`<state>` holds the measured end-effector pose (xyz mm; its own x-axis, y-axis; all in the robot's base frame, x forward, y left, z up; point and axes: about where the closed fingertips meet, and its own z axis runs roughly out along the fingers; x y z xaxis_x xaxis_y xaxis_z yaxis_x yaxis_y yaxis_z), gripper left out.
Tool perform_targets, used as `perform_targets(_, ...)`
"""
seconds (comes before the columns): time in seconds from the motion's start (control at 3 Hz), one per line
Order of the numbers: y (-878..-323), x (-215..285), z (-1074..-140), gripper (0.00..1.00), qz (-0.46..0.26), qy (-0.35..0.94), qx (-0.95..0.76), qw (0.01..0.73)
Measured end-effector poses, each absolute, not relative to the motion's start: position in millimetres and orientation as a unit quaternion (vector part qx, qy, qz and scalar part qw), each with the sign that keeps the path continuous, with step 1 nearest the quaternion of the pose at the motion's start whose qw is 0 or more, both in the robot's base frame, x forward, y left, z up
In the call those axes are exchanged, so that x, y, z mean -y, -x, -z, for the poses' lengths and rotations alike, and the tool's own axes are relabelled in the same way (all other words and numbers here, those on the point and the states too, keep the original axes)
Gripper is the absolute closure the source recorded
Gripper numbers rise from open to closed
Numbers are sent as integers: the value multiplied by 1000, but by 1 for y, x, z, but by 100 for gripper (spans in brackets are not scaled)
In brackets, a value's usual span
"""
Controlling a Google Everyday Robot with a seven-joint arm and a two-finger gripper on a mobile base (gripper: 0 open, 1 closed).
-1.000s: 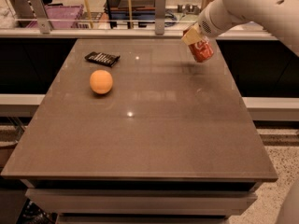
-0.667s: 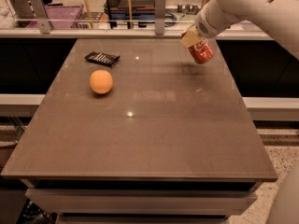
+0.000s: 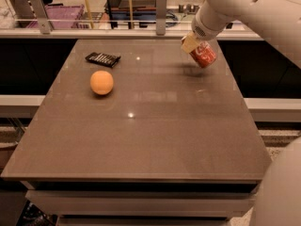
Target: Knock coke can over
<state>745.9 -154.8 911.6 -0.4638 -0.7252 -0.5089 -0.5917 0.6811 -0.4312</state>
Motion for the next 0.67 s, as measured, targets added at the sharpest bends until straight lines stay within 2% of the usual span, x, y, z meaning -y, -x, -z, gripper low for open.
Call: perform_targets(0.67, -760, 142, -888, 100, 90, 412, -850, 315)
